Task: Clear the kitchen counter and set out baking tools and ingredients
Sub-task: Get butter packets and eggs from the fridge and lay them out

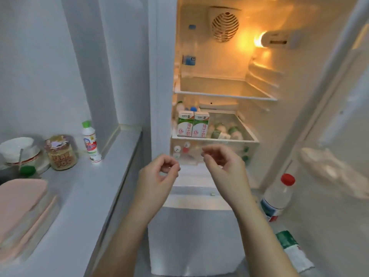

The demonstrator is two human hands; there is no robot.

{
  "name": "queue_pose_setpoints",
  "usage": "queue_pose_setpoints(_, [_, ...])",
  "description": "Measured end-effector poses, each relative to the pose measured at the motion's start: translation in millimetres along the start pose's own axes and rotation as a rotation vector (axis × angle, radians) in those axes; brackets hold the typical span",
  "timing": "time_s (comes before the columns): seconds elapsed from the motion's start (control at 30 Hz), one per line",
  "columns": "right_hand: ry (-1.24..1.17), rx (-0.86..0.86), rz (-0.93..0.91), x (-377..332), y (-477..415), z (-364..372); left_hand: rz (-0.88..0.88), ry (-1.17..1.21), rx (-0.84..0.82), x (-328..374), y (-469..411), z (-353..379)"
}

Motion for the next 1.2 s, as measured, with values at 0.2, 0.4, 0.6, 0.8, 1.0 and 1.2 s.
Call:
queue_pose_setpoints(0.2, [0.129, 0.238, 0.014, 11, -36, -51, 0.106, 0.198, -0.26, 8, -56, 95])
queue_pose_setpoints(0.4, [0.315, 0.397, -0.082, 6, -53, -97, 0.207, 0.384, -0.413, 33, -83, 172])
queue_pose_setpoints(0.6, [0.592, 0.597, -0.047, -5, -48, -130, 0.383, 0.479, -0.624, 65, -99, 231])
queue_pose_setpoints(0.8, [0.927, 0.935, 0.041, -25, -14, -155, 0.626, 0.583, -0.947, 106, -92, 269])
queue_pose_setpoints(1.0, [1.306, 1.151, 0.305, -52, 49, -172, 0.89, 0.718, -1.237, 149, -48, 282])
queue_pose_setpoints(1.2, [1.571, 1.137, 0.796, -80, 97, -200, 1.149, 0.689, -1.448, 189, 13, 298])
Point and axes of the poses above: each hand's wrist, its own y-axis away from the middle knuckle, its own z-axis out of the palm, x = y × z, the point moved 3 cm from there along -y, towards the middle knuckle, and after that the axes turned 5 degrees about x, right-handed, at the moved point
